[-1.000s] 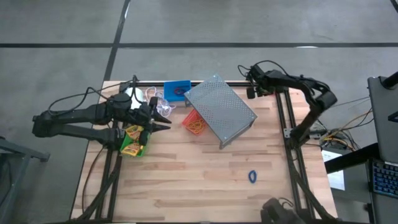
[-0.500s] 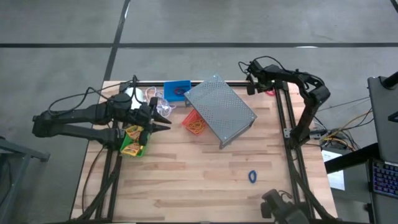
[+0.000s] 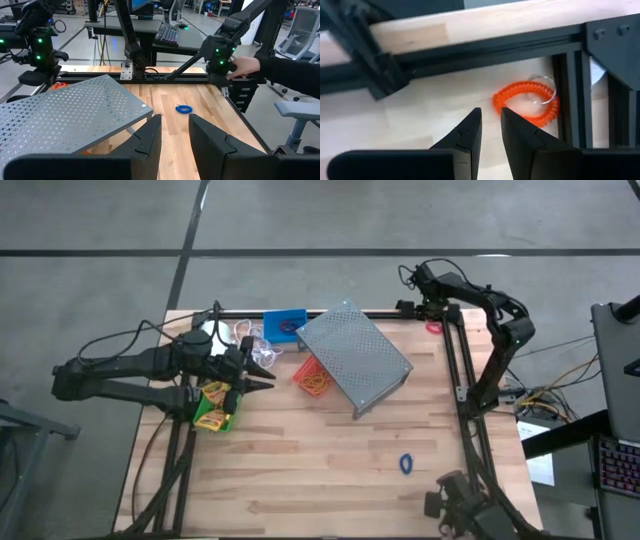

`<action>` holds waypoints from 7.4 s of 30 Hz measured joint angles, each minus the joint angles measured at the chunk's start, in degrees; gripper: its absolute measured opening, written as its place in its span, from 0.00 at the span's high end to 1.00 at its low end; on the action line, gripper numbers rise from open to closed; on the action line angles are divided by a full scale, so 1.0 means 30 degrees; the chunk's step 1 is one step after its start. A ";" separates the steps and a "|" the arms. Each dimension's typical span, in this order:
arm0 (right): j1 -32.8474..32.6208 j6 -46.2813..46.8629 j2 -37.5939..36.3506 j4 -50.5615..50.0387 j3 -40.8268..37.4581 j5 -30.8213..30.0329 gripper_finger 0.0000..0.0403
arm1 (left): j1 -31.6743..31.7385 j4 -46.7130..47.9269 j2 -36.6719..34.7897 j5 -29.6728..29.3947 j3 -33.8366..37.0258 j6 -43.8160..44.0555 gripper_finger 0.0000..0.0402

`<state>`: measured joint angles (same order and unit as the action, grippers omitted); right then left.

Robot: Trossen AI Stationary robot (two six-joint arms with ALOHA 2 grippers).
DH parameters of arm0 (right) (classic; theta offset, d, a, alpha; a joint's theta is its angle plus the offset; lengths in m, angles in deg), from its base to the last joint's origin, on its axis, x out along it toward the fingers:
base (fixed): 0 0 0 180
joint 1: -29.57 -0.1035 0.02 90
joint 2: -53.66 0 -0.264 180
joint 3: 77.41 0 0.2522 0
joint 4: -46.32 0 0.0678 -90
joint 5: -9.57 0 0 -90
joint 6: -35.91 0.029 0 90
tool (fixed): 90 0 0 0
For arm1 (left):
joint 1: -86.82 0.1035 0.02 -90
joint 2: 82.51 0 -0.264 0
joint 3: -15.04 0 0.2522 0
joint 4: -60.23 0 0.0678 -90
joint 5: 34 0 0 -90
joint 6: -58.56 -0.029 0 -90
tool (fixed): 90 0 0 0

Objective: Pick & Place Office Desk Supplies
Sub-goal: Put the orange spring rubber band into the blue bin

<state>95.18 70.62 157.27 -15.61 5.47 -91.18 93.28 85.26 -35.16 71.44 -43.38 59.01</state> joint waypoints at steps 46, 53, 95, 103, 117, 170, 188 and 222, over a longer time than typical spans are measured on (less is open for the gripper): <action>-0.1173 -1.1110 0.0456 -0.3386 0.3082 -0.1480 0.83 | -0.0007 -0.0007 0.0000 -0.0051 0.0000 -0.0160 0.74; -0.1590 -1.4437 0.0372 -0.1658 0.3082 -0.1401 0.83 | -0.0007 0.0048 0.0000 -0.0051 0.0000 -0.0233 0.74; -0.1037 -1.2141 0.1494 -0.0225 0.1996 -0.3603 0.83 | -0.0005 0.0075 0.0007 -0.0122 0.0000 -0.1005 0.74; -0.1185 -1.2650 0.1508 0.0206 0.0602 -0.3576 0.83 | -0.0007 0.0211 0.0015 -0.0117 0.0000 -0.0648 0.74; -0.1700 -1.4706 0.1501 0.0490 -0.0940 -0.3399 0.83 | -0.0005 0.0219 0.0015 -0.0119 0.0000 -0.0583 0.74; -0.0424 -1.3488 0.1480 0.0847 -0.0537 -0.1793 0.83 | -0.0001 0.0342 0.0015 -0.0117 0.0000 -0.0271 0.74; -0.0258 -1.2551 0.1413 0.0776 -0.1161 0.0234 0.83 | 0.0000 0.0532 0.0015 -0.0117 0.0000 -0.0095 0.74; -0.1217 -1.0978 0.1389 -0.0049 -0.0683 -0.1981 0.97 | -0.0002 0.0476 0.0015 -0.0117 0.0000 -0.0146 0.74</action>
<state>91.53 37.68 161.44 -15.75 3.42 -97.12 93.27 86.69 -35.12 71.09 -43.38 58.57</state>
